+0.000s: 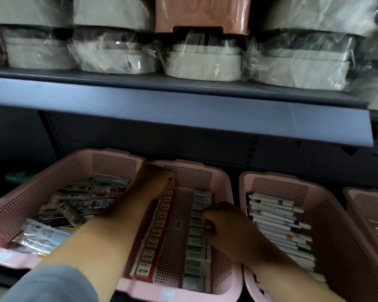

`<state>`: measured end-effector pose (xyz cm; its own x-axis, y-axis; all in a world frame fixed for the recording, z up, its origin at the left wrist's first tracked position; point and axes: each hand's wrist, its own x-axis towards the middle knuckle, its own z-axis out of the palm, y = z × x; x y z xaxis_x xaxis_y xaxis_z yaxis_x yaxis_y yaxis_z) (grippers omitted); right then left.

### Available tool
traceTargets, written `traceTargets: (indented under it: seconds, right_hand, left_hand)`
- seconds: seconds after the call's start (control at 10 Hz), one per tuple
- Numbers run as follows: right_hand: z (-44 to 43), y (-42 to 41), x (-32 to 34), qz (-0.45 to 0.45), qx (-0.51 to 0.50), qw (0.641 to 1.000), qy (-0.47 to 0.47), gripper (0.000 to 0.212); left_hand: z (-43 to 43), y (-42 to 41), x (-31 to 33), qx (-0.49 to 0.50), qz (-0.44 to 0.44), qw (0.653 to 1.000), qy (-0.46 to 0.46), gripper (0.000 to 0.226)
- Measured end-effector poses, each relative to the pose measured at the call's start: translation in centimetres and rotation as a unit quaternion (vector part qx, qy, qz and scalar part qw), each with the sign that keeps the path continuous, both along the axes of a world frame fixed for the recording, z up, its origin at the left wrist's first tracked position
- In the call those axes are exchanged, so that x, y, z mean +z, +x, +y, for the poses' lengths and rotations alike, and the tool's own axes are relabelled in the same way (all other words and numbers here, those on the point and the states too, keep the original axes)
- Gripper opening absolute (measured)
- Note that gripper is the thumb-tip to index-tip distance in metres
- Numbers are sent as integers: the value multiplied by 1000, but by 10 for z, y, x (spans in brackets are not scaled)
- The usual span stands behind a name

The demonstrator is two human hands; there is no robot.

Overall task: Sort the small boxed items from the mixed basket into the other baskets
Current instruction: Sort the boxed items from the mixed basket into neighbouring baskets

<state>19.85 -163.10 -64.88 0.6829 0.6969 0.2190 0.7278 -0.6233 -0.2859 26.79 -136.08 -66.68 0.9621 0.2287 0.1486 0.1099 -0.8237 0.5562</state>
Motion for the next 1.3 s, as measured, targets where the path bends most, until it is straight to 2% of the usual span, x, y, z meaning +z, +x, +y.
traceTargets:
  seconds: [0.2, 0.3, 0.4, 0.5, 0.6, 0.7, 0.8, 1.0, 1.1, 1.3]
  right_hand:
    - [0, 0, -2, -5, 0, 1000, 4, 13]
    - [1, 2, -4, -11, -1, 1000, 7, 15]
    - [0, 2, -5, -8, 0, 1000, 8, 11]
    - [1, 2, -3, -7, 4, 1000, 6, 10]
    - [1, 3, 0, 5, 1, 1000, 2, 9]
    - [2, 5, 3, 31, -6, 999, 5, 7]
    - [1, 7, 12, 103, -16, 994, 46, 5]
    - [-26, 9, 52, 67, -61, 989, 116, 2]
    - [-63, 10, 75, 55, -111, 984, 126, 4]
    - [-188, 10, 86, 48, -224, 967, 112, 9]
  left_hand:
    - [-3, 2, -4, 18, -21, 999, -18, 30]
    - [0, -1, 0, -8, 13, 1000, 15, 35]
    - [7, -6, 3, -80, -17, 970, 231, 26]
    - [5, -6, 15, -82, -11, 972, 220, 32]
    - [8, -7, 27, -85, 27, 990, 111, 39]
    - [8, -19, 39, -70, 32, 996, 43, 37]
    - [-5, -38, 56, -65, 5, 995, 74, 33]
    - [-69, -69, 95, -101, -10, 988, 117, 32]
    - [-119, -74, 109, -139, -31, 980, 142, 29]
    - [-247, -67, 111, -270, -63, 956, 96, 38]
